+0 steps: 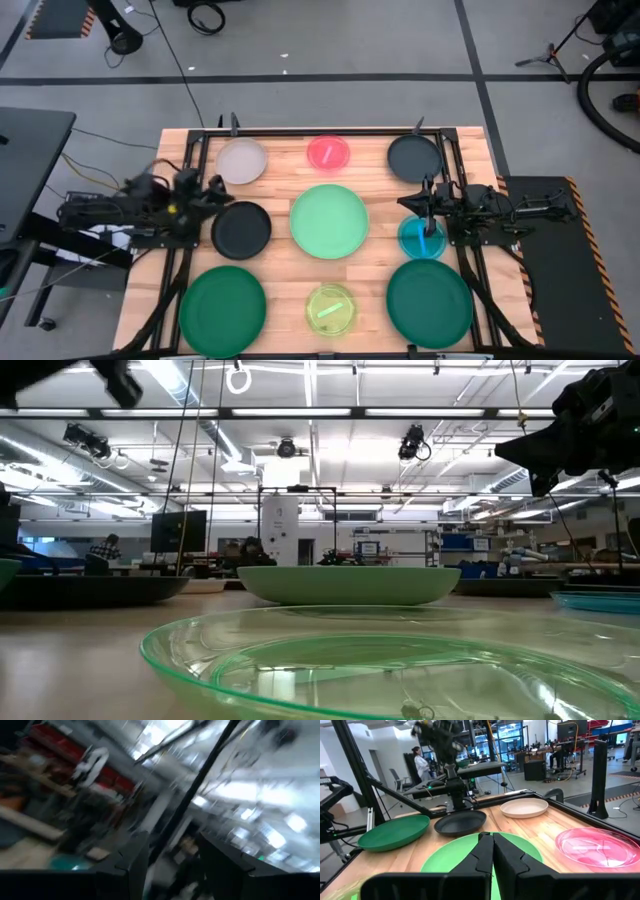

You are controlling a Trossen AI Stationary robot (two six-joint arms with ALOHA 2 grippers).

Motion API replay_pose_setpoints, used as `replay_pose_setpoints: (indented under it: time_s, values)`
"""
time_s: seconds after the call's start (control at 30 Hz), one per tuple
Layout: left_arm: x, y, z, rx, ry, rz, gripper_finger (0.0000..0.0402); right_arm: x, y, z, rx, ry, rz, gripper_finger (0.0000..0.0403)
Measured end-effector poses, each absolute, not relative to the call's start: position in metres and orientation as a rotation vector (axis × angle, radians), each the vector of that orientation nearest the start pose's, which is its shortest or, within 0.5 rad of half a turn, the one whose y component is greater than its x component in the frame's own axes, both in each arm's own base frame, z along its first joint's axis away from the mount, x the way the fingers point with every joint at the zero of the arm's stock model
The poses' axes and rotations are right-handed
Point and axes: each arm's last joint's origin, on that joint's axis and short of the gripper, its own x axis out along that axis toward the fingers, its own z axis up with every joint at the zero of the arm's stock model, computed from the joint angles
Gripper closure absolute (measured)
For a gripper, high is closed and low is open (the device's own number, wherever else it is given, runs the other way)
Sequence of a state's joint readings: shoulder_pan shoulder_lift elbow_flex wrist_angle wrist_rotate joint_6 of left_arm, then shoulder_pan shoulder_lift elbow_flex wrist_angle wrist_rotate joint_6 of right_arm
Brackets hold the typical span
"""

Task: Stack plastic plates
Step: Stack the left dark green plate on top of the light green plate

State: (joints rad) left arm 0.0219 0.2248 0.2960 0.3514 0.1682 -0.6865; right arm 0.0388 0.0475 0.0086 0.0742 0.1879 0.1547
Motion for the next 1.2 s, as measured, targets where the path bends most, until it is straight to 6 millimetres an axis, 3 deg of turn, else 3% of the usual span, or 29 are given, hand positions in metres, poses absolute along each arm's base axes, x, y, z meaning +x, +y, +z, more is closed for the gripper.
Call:
replay_pose_setpoints:
  time_s: [0.1, 0.3, 0.43, 0.57, 0.8, 1.0, 1.2]
  values:
    - [0.091, -0.004, 0.298, -0.625, -0.366, -0.32, 0.0223, 0.1, -0.002, 0.17, 0.158, -0.047, -0.146, 0.0385]
    - [0.12, -0.018, 0.315, -0.742, -0.197, -0.415, 0.0227, 0.1, -0.002, 0.17, 0.158, -0.046, -0.146, 0.0385]
    - [0.15, -0.057, 0.329, -0.688, -0.043, -0.42, 0.024, 0.1, -0.002, 0.17, 0.158, -0.047, -0.146, 0.0385]
    - [0.181, -0.105, 0.323, -0.607, 0.193, -0.217, 0.0244, 0.1, -0.002, 0.17, 0.158, -0.047, -0.146, 0.0385]
    - [0.22, -0.172, 0.305, -0.806, 0.629, 0.1, 0.0245, 0.1, -0.002, 0.17, 0.158, -0.047, -0.146, 0.0385]
    - [0.249, -0.228, 0.306, -1.033, 0.938, 0.211, 0.0245, 0.1, -0.002, 0.17, 0.158, -0.047, -0.146, 0.0385]
    - [0.276, -0.273, 0.303, -1.03, 1.102, 0.311, 0.0245, 0.1, -0.002, 0.17, 0.158, -0.047, -0.146, 0.0385]
